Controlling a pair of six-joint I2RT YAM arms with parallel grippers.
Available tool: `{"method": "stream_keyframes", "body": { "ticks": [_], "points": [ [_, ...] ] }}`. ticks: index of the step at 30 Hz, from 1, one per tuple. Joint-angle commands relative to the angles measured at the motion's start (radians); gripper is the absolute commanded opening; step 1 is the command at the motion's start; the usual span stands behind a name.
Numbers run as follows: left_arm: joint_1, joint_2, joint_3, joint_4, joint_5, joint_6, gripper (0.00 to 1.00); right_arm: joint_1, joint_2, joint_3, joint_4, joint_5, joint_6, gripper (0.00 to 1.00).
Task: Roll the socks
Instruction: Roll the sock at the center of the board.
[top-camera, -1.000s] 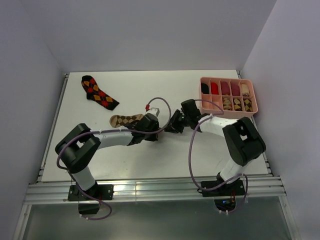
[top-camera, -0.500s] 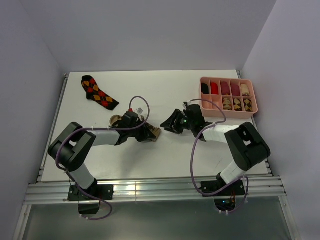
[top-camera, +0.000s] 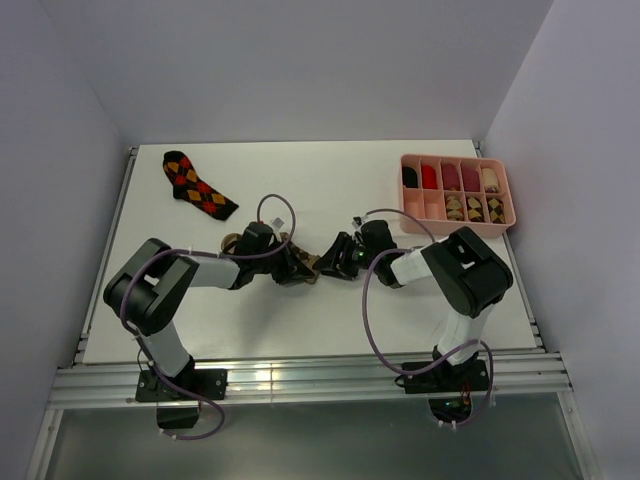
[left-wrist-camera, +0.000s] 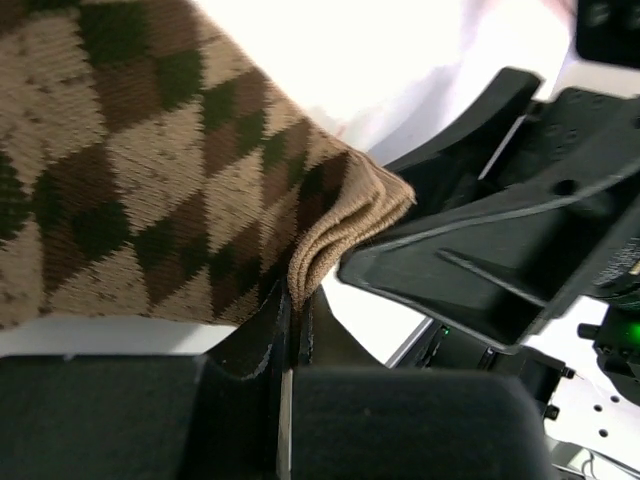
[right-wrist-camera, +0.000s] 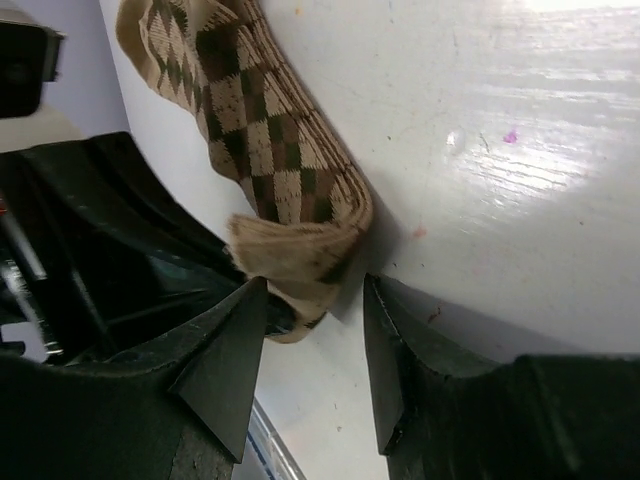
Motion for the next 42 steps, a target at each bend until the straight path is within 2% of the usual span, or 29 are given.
{"method": "stream_keyframes", "body": {
  "ticks": [1, 9, 14, 16, 18, 19, 21, 23, 26, 28, 29, 31, 32, 35, 36, 42],
  "points": [
    [0.007, 0.025, 0.014, 0.026, 0.049, -0.022, 0.01, 0.008, 0.033, -0.001, 0.102, -0.008, -0.014, 0.51],
    [0.017, 0.062, 0.032, 0.008, 0.07, -0.019, 0.01, 0.006, 0.073, 0.007, 0.105, 0.013, -0.031, 0.48],
    [0.021, 0.074, 0.048, -0.006, 0.085, -0.012, 0.01, 0.003, 0.09, 0.007, 0.097, 0.018, -0.04, 0.3],
    [0.022, 0.073, 0.058, -0.032, 0.079, 0.005, 0.01, 0.005, 0.087, 0.013, 0.076, 0.015, -0.045, 0.14],
    [0.024, 0.065, 0.075, -0.061, 0.046, 0.043, 0.06, 0.005, 0.065, 0.034, 0.012, 0.018, -0.054, 0.0],
    [0.022, 0.048, 0.081, -0.084, 0.026, 0.062, 0.09, 0.005, 0.055, 0.042, -0.013, 0.03, -0.057, 0.0],
    [0.021, 0.024, 0.106, -0.165, -0.023, 0.126, 0.21, 0.005, 0.023, 0.074, -0.083, 0.05, -0.068, 0.0],
    [0.016, -0.016, 0.121, -0.245, -0.108, 0.171, 0.35, 0.005, 0.007, 0.106, -0.223, 0.088, -0.073, 0.0],
    [-0.027, -0.082, 0.147, -0.317, -0.261, 0.289, 0.46, 0.006, -0.008, 0.194, -0.39, 0.113, -0.071, 0.0],
    [-0.062, -0.11, 0.176, -0.392, -0.37, 0.336, 0.49, 0.006, -0.011, 0.223, -0.487, 0.12, -0.059, 0.0],
    [-0.085, -0.13, 0.187, -0.411, -0.49, 0.361, 0.52, 0.008, -0.008, 0.237, -0.513, 0.122, -0.056, 0.0],
    [-0.176, -0.147, 0.212, -0.44, -0.601, 0.43, 0.53, 0.009, -0.001, 0.281, -0.597, 0.128, -0.056, 0.0],
    [-0.206, -0.15, 0.221, -0.443, -0.722, 0.474, 0.52, 0.011, 0.001, 0.304, -0.62, 0.13, -0.054, 0.0],
    [-0.361, -0.144, 0.241, -0.413, -0.862, 0.554, 0.49, 0.012, 0.008, 0.344, -0.702, 0.136, -0.048, 0.0],
    [-0.383, -0.138, 0.245, -0.397, -0.916, 0.573, 0.49, 0.012, 0.015, 0.35, -0.714, 0.133, -0.047, 0.0],
    [-0.481, -0.072, 0.252, -0.278, -1.011, 0.712, 0.45, 0.012, 0.031, 0.389, -0.769, 0.119, -0.042, 0.0]
  ]
}}
